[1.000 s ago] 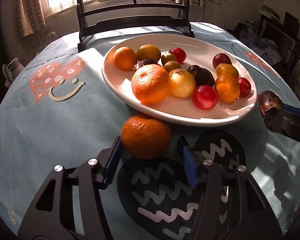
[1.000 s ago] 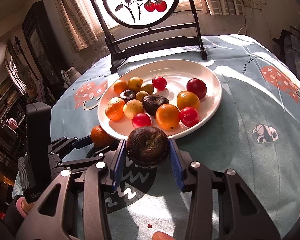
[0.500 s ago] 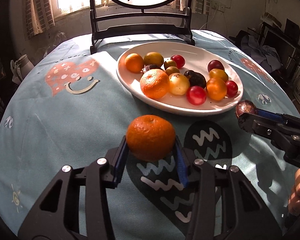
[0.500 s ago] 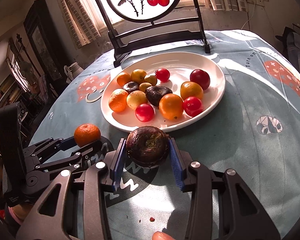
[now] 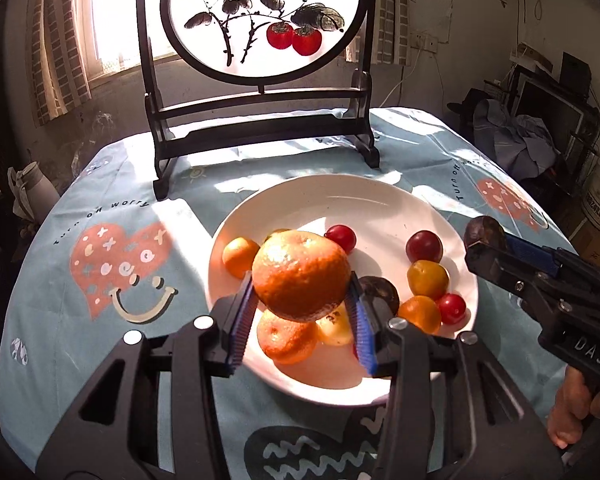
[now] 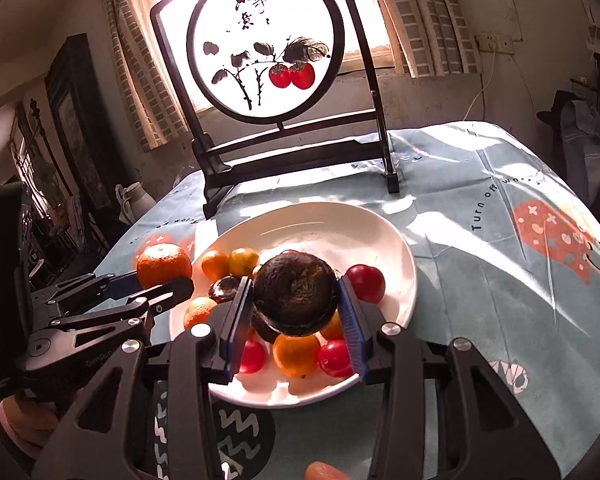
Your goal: Organize fruits
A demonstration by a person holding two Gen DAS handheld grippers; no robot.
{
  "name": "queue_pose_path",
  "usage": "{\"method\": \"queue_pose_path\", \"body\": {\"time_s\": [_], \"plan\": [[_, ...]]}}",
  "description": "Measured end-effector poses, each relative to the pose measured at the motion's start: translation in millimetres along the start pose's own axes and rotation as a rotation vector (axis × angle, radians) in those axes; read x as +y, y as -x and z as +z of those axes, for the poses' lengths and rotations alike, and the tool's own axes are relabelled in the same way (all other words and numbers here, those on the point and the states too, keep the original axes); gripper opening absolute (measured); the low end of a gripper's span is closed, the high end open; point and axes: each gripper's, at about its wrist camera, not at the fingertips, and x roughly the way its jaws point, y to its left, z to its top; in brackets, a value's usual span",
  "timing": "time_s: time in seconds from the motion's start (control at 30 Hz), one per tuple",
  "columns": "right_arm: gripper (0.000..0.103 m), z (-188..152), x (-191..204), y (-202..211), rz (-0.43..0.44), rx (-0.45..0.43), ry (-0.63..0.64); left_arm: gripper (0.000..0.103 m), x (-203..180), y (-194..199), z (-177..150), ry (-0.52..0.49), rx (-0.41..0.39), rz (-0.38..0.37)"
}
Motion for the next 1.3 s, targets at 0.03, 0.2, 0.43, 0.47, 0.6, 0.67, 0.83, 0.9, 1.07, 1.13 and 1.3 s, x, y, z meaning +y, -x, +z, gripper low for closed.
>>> {"method": "queue_pose_path", "body": {"time_s": [0.03, 0.2, 0.43, 0.47, 0.6, 0.67, 0.83, 0.9, 1.07, 1.13, 1.3], "plan": [[0.043, 3.3, -3.3, -6.9, -0.007, 0.001, 0.003, 0.044, 1.0, -7.9, 5.7, 0.0, 0.003, 0.005], [0.056, 7.7, -9.3, -32.8, -0.01, 0.029, 0.037, 0.049, 1.8, -36.7, 19.1, 0.003, 0.039, 0.015], [0.087, 10.7, 1.2, 10.9, 0.022, -0.018, 0.055, 0.098, 4.4, 21.4, 6.9, -0.02, -0.048, 0.132], [0.102, 9.1, 3.6, 22.3, 0.028, -0.028, 0.059, 0.099, 4.5, 34.1, 2.4, -0.024, -0.057, 0.135], [0.102, -13.0, 13.0, 64.9, 0.049, -0.039, 0.117, 0.101, 3.7, 84.9, -26.9, -0.034, -0.089, 0.135], [0.102, -32.3, 15.4, 79.3, 0.061, -0.022, 0.153, 0.101, 3.5, 103.2, -47.2, -0.026, -0.086, 0.127], [0.102, -88.3, 16.0, 96.8, 0.077, 0.067, 0.231, 0.101, 0.9, 121.6, -99.5, -0.025, -0.072, 0.106], [0.102, -100.7, 19.0, 99.3, 0.047, 0.091, 0.261, 0.101, 1.2, 118.6, -114.2, -0.02, -0.092, 0.114], [0.102, -109.5, 21.8, 96.0, -0.013, 0.089, 0.307, 0.101, 4.9, 107.1, -123.2, -0.001, -0.056, 0.106], [0.102, -110.2, 19.8, 92.8, -0.011, 0.1, 0.301, 0.101, 5.3, 109.5, -125.2, 0.005, -0.07, 0.108], [0.102, -113.3, 21.8, 88.2, -0.012, 0.119, 0.318, 0.101, 2.3, 111.0, -128.0, -0.014, -0.071, 0.102]]}}
